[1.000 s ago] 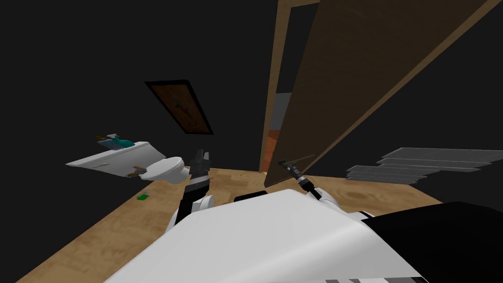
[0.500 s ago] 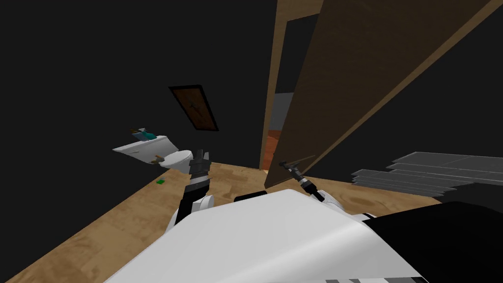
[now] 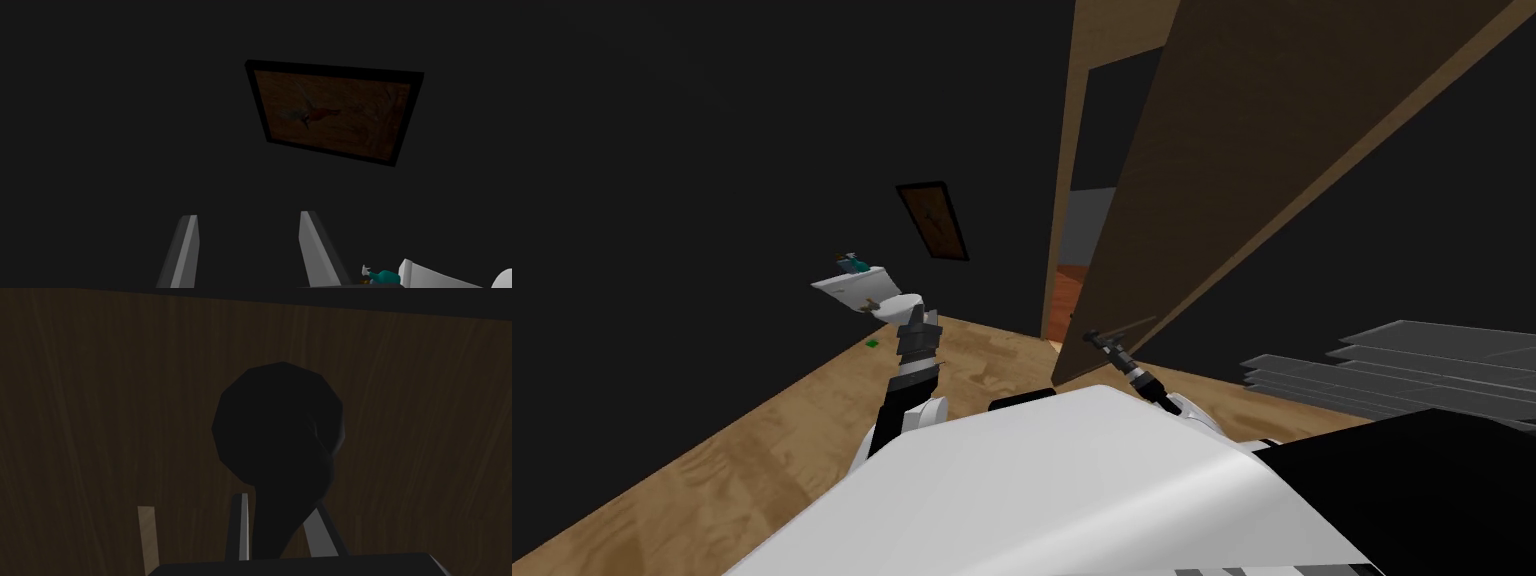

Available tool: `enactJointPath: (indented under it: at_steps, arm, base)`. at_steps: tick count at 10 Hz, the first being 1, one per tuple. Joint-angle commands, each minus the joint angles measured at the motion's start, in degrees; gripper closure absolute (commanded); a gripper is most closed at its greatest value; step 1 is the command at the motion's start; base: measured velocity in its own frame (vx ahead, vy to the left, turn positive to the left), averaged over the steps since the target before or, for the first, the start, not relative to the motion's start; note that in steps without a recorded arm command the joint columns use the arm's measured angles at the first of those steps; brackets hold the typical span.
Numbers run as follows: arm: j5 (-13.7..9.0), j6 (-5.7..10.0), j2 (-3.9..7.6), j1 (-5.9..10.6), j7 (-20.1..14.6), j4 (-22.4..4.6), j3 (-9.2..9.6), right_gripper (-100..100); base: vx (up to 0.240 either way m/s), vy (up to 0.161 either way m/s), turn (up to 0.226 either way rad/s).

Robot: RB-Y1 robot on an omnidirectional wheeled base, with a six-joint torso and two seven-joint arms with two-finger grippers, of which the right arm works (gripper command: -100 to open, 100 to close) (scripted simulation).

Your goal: Pull the door open

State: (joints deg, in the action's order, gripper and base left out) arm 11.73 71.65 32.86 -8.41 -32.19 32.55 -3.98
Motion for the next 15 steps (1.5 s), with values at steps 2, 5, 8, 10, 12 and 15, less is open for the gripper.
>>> enactJointPath:
  at_steps: [2,5,8,10,12,15]
  arm:
    - [0.1,0.63,0.15,-0.09,-0.1,-0.5,-0.12,100]
    - [0.3,1.82,0.32,-0.07,-0.1,-1.6,-0.25,100]
    - [0.5,2.93,0.56,0.02,-0.1,-2.5,-0.46,100]
    - [0.6,3.64,0.72,0.09,-0.1,-3.1,-0.6,100]
    - [0.7,4.21,0.85,0.14,-0.1,-3.6,-0.71,100]
    - [1.0,4.61,0.65,0.27,-0.2,-4.2,-0.64,100]
  base:
    - [-0.15,-0.052,0.086]
    - [-0.184,-0.076,0.187]
    - [-0.213,-0.089,0.164]
    - [-0.194,-0.126,0.172]
    - [-0.199,-0.063,0.151]
    - [-0.139,-0.059,0.104]
